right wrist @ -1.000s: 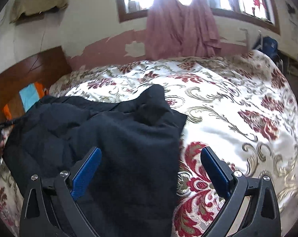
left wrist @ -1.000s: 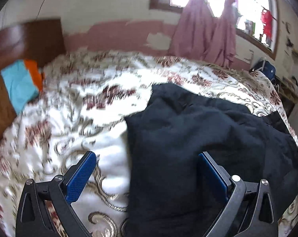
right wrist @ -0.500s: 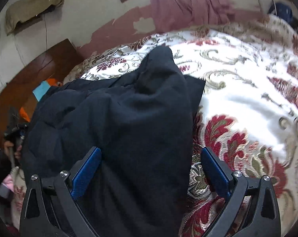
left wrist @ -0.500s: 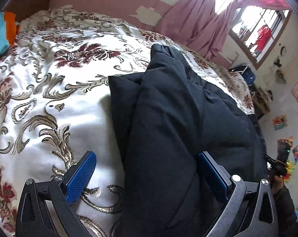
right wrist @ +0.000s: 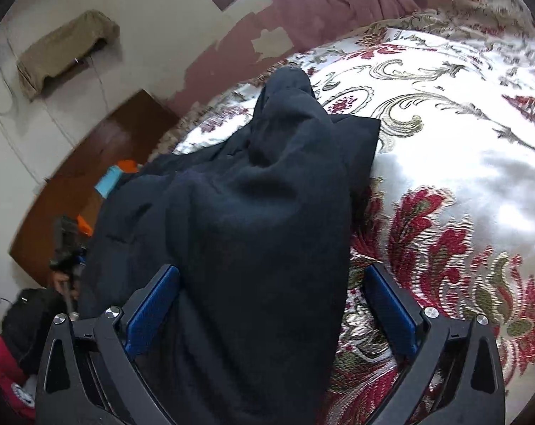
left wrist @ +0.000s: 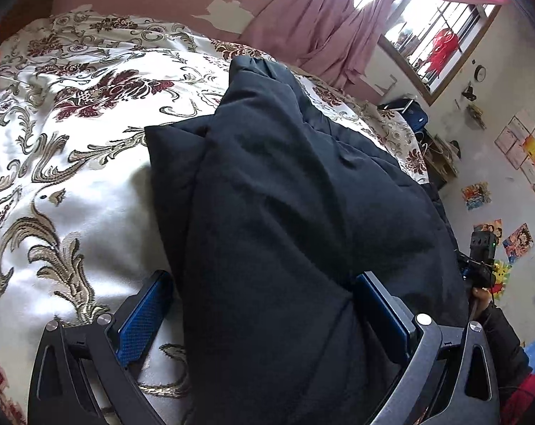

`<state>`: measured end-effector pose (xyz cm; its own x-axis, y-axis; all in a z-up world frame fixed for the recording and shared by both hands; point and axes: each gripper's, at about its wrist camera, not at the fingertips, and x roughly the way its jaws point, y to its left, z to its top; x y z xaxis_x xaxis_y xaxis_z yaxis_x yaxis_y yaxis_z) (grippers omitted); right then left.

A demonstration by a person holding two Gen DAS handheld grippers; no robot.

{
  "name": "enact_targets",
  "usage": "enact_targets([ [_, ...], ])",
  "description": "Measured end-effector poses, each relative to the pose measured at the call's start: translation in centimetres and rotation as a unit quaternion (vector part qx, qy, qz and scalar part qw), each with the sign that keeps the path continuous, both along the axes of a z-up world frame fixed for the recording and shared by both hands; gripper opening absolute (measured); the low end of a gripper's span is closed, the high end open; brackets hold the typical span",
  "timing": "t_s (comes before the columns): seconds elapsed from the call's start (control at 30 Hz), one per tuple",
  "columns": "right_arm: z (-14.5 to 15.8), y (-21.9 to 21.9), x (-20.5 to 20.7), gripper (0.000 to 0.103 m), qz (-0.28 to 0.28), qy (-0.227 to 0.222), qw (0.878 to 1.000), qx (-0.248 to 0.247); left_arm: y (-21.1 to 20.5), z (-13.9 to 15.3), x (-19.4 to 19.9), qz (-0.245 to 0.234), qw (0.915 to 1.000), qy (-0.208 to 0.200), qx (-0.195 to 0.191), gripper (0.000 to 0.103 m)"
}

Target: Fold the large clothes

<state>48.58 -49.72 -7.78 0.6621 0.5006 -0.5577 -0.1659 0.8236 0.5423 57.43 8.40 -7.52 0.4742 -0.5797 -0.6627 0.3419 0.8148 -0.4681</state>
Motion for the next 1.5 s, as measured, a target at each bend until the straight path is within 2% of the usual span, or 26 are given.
enact_targets([
  [0.1, -0.2, 0.0, -0.3, 0.102, 0.006, -0.006, 1.000, 0.019, -0.2, 0.0, -0.2, -0.002, 1.0000, -0.001, -0.002, 0.103],
  [0.3, -0.6, 1.6, 0.2, 0.101, 0.032, 0.011, 0.999, -0.014, -0.6, 0.0, 0.1, -0.009, 0.9999, 0.004, 0.003, 0.103],
  [0.37, -0.5, 1.8, 0.1, 0.093, 0.032, 0.012, 0.999, -0.017, -0.8, 0.0, 0.1, -0.011, 0.9999, 0.007, 0.007, 0.103],
  [0.4, -0.6, 1.9, -0.1, 0.079, 0.033, 0.011, 0.999, -0.013, -1.0, 0.1, 0.2, -0.011, 0.9999, 0.009, 0.009, 0.102],
  [0.43, -0.6, 1.9, -0.4, 0.072, 0.033, 0.009, 0.999, -0.006, -1.1, 0.2, 0.2, -0.012, 0.9998, 0.011, 0.010, 0.095],
  [0.53, -0.8, 1.7, -0.8, 0.059, 0.031, 0.004, 0.999, 0.008, -1.5, 0.5, 0.1, -0.020, 0.9996, 0.016, 0.009, 0.079],
  [0.63, -1.0, 1.8, -0.9, 0.048, 0.028, 0.003, 1.000, 0.014, -1.9, 0.8, -0.1, -0.019, 0.9996, 0.016, 0.016, 0.069],
  [0.67, -1.0, 1.9, -1.0, 0.047, 0.026, 0.000, 1.000, 0.012, -2.0, 0.9, -0.2, -0.019, 0.9996, 0.015, 0.017, 0.066],
  [0.73, -0.9, 2.2, -1.2, 0.040, 0.022, -0.002, 1.000, 0.008, -2.3, 1.4, -0.6, -0.015, 0.9996, 0.011, 0.022, 0.051],
  [0.93, 0.6, 2.7, -2.0, 0.025, 0.005, -0.009, 1.000, 0.000, -3.6, 4.1, -1.9, 0.020, 0.9985, -0.010, 0.050, 0.024],
  [1.13, 4.1, 3.8, -3.3, 0.020, 0.000, -0.041, 0.999, -0.015, -4.8, 7.6, -3.3, 0.028, 0.9971, -0.037, 0.061, 0.017],
  [1.33, 8.1, 4.9, -5.3, 0.019, 0.009, -0.074, 0.997, -0.032, -5.6, 11.0, -5.4, 0.014, 0.9947, -0.074, 0.069, 0.016],
  [1.5, 10.7, 4.5, -7.1, 0.019, 0.010, -0.087, 0.996, -0.033, -5.1, 13.0, -7.0, 0.016, 0.9944, -0.084, 0.061, 0.016],
])
